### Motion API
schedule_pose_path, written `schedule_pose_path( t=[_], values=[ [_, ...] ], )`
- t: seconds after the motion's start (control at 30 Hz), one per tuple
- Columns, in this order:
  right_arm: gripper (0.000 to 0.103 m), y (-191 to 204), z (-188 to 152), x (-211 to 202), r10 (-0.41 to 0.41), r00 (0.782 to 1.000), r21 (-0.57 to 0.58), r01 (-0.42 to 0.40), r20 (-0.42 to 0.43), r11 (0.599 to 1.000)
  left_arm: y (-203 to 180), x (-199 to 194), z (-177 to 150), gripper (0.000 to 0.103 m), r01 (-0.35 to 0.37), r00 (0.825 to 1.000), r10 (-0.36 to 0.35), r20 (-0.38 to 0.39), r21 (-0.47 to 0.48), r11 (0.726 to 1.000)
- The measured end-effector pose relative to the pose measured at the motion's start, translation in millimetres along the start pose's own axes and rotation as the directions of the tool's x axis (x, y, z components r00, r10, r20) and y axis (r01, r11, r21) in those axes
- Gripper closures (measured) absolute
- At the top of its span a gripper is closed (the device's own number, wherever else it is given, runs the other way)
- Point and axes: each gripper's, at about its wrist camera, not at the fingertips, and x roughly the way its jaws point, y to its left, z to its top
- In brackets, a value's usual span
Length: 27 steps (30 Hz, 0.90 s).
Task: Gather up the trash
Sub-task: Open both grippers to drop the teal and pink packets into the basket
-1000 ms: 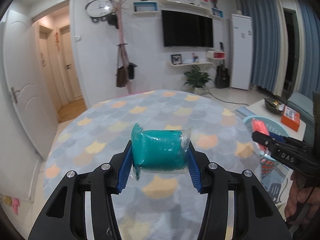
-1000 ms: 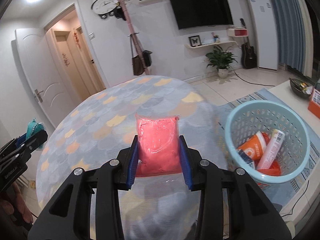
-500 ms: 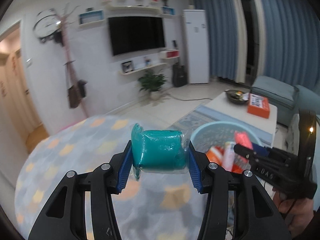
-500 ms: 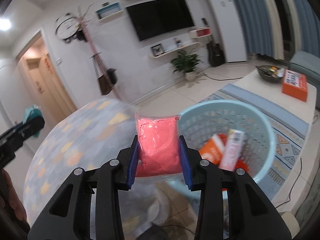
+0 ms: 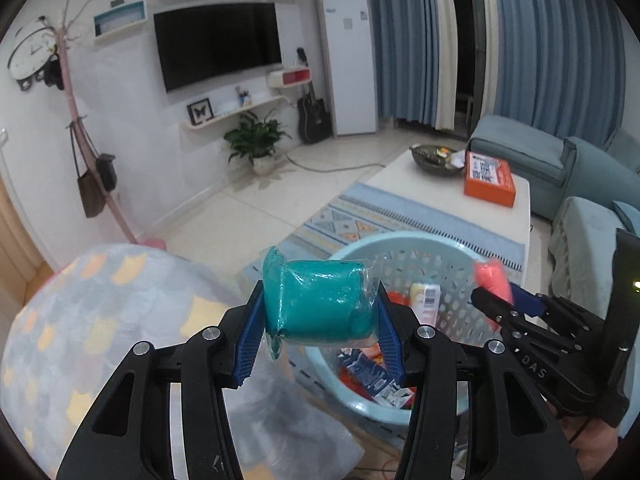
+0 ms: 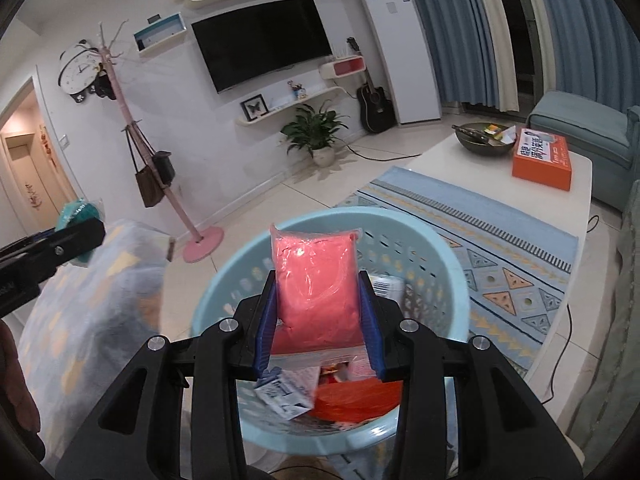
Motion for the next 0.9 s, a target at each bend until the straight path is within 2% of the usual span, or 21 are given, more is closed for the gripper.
schedule_pose_path(
  t=[0.3,0.37,0.43,0.5,0.53,0.57,0.77,0.9],
  values=[
    [0.067,-16,1,25,-0.032,0.999,0.0,0.032,-0.038,0.999,-11,29,10,0.053,0.024,0.999,-0.024,-0.04,0.01,1.0],
    [0.059,-18,2,35,-0.052,0.997,-0.003,0.052,-0.062,0.999,-13,36,11,0.05,0.038,0.998,-0.038,-0.059,0.007,0.999],
    [0.058,-20,1,40,-0.073,0.995,-0.007,0.073,-0.074,0.997,-15,47,13,0.044,0.046,0.994,-0.045,-0.095,0.005,0.999],
    [0.052,-21,0,40,-0.074,0.994,-0.009,0.073,-0.078,0.997,-11,52,12,0.03,0.053,0.992,-0.054,-0.116,-0.013,0.999],
    [0.048,-22,0,39,-0.075,0.994,-0.006,0.075,-0.075,0.997,-9,52,12,0.026,0.056,0.991,-0.058,-0.117,-0.023,0.998],
    [0.046,-23,-1,37,-0.075,0.995,-0.001,0.075,-0.068,0.997,-5,50,12,0.025,0.066,0.991,-0.07,-0.115,-0.041,0.997],
    [0.044,-24,-4,18,-0.069,0.996,0.012,0.07,-0.049,0.998,22,21,16,0.021,0.054,0.996,-0.062,-0.065,-0.112,0.992],
    [0.044,-22,-11,3,-0.05,0.998,0.027,0.051,-0.046,0.998,38,-14,14,0.015,-0.002,1.0,0.002,-0.003,-0.136,0.991]
  ],
)
